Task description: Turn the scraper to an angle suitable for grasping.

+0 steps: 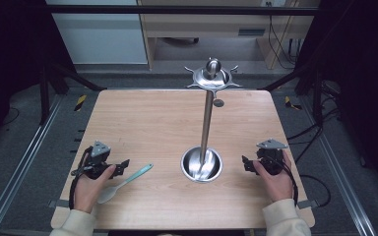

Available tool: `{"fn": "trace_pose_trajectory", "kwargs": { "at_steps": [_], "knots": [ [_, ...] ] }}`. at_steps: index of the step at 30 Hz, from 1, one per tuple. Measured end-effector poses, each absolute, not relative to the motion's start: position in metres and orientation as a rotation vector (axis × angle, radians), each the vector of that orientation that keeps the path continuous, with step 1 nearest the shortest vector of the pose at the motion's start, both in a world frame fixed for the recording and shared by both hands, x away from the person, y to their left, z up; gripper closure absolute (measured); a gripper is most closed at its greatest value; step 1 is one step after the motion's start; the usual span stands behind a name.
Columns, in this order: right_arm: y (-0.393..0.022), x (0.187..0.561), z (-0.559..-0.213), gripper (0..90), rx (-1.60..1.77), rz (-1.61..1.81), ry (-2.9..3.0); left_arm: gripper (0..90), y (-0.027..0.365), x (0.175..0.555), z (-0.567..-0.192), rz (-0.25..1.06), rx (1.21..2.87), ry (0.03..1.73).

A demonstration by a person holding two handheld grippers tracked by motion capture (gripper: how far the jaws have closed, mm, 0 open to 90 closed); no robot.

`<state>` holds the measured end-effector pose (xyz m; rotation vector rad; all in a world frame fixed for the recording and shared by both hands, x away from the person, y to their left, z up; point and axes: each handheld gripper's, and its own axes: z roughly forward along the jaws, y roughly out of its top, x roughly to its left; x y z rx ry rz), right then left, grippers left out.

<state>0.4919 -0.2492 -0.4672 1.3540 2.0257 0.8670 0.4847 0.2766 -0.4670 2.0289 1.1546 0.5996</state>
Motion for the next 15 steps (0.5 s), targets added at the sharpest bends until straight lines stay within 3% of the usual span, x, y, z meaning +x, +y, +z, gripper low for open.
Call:
{"fn": "trace_pose_trajectory", "kwargs": {
  "at_steps": [10, 15],
  "knots": [
    [-0.249, 0.491, -0.467, 11.6, 1.347, 0.848, 2.020, 22.0, 0.241, 0.480, -0.452, 0.604, 2.102, 1.024],
    [-0.250, 0.491, -0.467, 12.0, 1.343, 0.845, 2.018, 34.3, 0.219, 0.501, -0.435, 0.617, 2.233, 0.971]
  ]
}}
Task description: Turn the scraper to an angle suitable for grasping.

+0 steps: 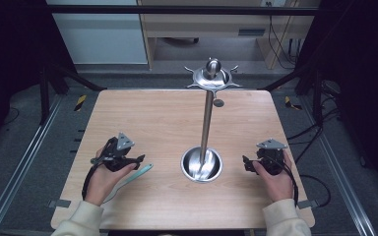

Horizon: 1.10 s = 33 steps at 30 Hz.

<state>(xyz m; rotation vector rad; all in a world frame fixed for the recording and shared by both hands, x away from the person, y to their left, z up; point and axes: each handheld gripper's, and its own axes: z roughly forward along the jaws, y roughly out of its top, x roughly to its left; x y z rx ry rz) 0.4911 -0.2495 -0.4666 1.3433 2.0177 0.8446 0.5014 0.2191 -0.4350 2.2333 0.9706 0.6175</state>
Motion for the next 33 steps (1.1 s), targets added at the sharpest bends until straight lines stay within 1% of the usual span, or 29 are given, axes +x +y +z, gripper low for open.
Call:
{"fn": "trace_pose_trajectory", "kwargs": {
  "at_steps": [1, 2, 3, 4, 6, 8, 12, 16, 22, 25, 26, 27, 33],
  "knots": [
    [-0.250, 0.491, -0.467, 12.0, 1.343, 0.845, 2.018, 34.3, 0.215, 0.507, -0.435, 0.560, 2.268, 0.962],
    [-0.249, 0.491, -0.467, 12.2, 1.344, 0.844, 2.017, 37.4, 0.213, 0.511, -0.437, 0.513, 2.294, 0.960],
    [-0.249, 0.491, -0.467, 12.2, 1.344, 0.844, 2.017, 37.4, 0.211, 0.513, -0.439, 0.488, 2.309, 0.955],
    [-0.250, 0.491, -0.467, 12.3, 1.345, 0.842, 2.018, 47.3, 0.211, 0.512, -0.446, 0.498, 2.290, 0.959],
    [-0.249, 0.491, -0.467, 12.4, 1.344, 0.842, 2.019, 54.7, 0.211, 0.510, -0.451, 0.486, 2.305, 0.968],
    [-0.249, 0.492, -0.467, 12.5, 1.343, 0.842, 2.021, 60.4, 0.214, 0.505, -0.453, 0.505, 2.295, 0.977],
    [-0.248, 0.491, -0.466, 12.8, 1.336, 0.838, 2.025, 79.4, 0.220, 0.500, -0.453, 0.543, 2.290, 0.986],
    [-0.248, 0.491, -0.466, 13.0, 1.343, 0.840, 2.026, 89.2, 0.221, 0.500, -0.455, 0.525, 2.319, 0.972],
    [-0.249, 0.492, -0.467, 13.4, 1.344, 0.844, 2.027, 90.0, 0.222, 0.501, -0.456, 0.528, 2.331, 0.976],
    [-0.248, 0.492, -0.467, 13.6, 1.343, 0.840, 2.029, 90.0, 0.221, 0.501, -0.460, 0.469, 2.341, 0.966],
    [-0.248, 0.492, -0.467, 13.6, 1.343, 0.840, 2.031, 90.0, 0.221, 0.501, -0.460, 0.469, 2.341, 0.966],
    [-0.248, 0.492, -0.467, 13.8, 1.343, 0.832, 2.036, 90.0, 0.220, 0.500, -0.460, 0.421, 2.330, 0.952],
    [-0.248, 0.492, -0.468, 14.1, 1.343, 0.827, 2.040, 90.0, 0.216, 0.501, -0.465, 0.412, 2.359, 0.951]
  ]
}}
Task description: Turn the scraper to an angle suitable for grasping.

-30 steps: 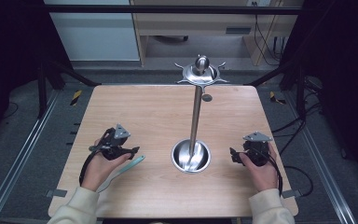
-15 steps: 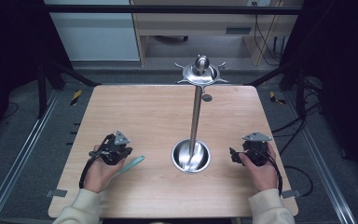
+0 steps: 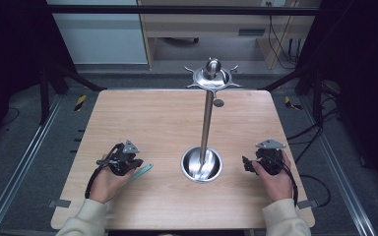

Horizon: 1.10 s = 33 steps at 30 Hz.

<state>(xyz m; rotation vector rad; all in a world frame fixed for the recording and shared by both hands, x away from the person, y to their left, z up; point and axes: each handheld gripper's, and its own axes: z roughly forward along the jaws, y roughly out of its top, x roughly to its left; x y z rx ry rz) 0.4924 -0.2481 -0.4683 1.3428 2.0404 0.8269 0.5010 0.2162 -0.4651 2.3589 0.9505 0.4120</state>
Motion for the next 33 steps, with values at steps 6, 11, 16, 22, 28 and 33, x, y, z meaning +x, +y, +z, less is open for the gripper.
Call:
{"fn": "trace_pose_trajectory", "kwargs": {
  "at_steps": [6, 11, 16, 22, 28, 33],
  "knots": [
    [-0.247, 0.492, -0.468, 14.3, 1.341, 0.830, 2.044, 90.0, 0.214, 0.502, -0.470, 0.413, 2.389, 0.943],
    [-0.248, 0.492, -0.468, 14.4, 1.341, 0.830, 2.043, 90.0, 0.213, 0.505, -0.474, 0.404, 2.430, 0.934],
    [-0.247, 0.492, -0.468, 14.6, 1.343, 0.834, 2.043, 90.0, 0.211, 0.505, -0.476, 0.415, 2.457, 0.917],
    [-0.246, 0.493, -0.468, 14.8, 1.338, 0.827, 2.050, 90.0, 0.205, 0.501, -0.474, 0.374, 2.493, 0.859],
    [-0.247, 0.492, -0.468, 14.9, 1.345, 0.832, 2.043, 90.0, 0.196, 0.492, -0.469, 0.309, 2.562, 0.752],
    [-0.246, 0.491, -0.469, 14.9, 1.346, 0.832, 2.040, 90.0, 0.189, 0.490, -0.461, 0.315, 2.592, 0.700]
  ]
}}
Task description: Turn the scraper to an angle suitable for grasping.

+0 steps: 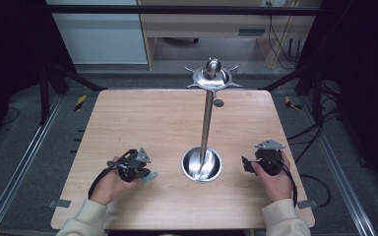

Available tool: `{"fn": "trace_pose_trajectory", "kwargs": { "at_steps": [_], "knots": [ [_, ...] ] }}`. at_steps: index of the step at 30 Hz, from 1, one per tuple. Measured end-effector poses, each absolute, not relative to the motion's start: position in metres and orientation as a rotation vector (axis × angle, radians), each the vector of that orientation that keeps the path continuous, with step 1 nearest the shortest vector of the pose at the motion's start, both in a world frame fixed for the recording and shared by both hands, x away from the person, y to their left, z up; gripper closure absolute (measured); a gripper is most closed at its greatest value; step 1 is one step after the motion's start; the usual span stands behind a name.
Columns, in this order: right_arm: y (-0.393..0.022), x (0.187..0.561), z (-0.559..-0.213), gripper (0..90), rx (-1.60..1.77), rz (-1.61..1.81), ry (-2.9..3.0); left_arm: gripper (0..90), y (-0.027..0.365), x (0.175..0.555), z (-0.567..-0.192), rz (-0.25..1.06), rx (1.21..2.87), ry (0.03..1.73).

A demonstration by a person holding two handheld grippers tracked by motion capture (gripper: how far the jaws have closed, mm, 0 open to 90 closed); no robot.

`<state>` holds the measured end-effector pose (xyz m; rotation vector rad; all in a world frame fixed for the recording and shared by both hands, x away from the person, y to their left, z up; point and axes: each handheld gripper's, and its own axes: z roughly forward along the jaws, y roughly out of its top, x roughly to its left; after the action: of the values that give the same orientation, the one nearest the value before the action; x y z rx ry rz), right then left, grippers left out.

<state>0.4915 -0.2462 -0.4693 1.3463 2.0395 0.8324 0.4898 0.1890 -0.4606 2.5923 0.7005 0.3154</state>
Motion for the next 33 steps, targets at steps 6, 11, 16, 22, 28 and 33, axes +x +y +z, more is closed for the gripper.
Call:
{"fn": "trace_pose_trajectory", "kwargs": {
  "at_steps": [6, 11, 16, 22, 28, 33],
  "knots": [
    [-0.247, 0.491, -0.468, 14.9, 1.348, 0.836, 2.030, 90.0, 0.185, 0.493, -0.447, 0.331, 2.623, 0.744],
    [-0.247, 0.491, -0.468, 14.8, 1.343, 0.833, 2.037, 88.0, 0.184, 0.498, -0.444, 0.295, 2.636, 0.773],
    [-0.247, 0.491, -0.468, 14.7, 1.334, 0.835, 2.045, 79.0, 0.179, 0.502, -0.447, 0.261, 2.668, 0.757],
    [-0.247, 0.492, -0.468, 14.7, 1.336, 0.834, 2.043, 72.5, 0.175, 0.505, -0.450, 0.252, 2.680, 0.747],
    [-0.247, 0.491, -0.467, 14.7, 1.332, 0.845, 2.045, 67.7, 0.168, 0.507, -0.447, 0.236, 2.723, 0.741],
    [-0.247, 0.492, -0.467, 14.6, 1.331, 0.846, 2.051, 64.3, 0.162, 0.506, -0.451, 0.216, 2.759, 0.719]
  ]
}}
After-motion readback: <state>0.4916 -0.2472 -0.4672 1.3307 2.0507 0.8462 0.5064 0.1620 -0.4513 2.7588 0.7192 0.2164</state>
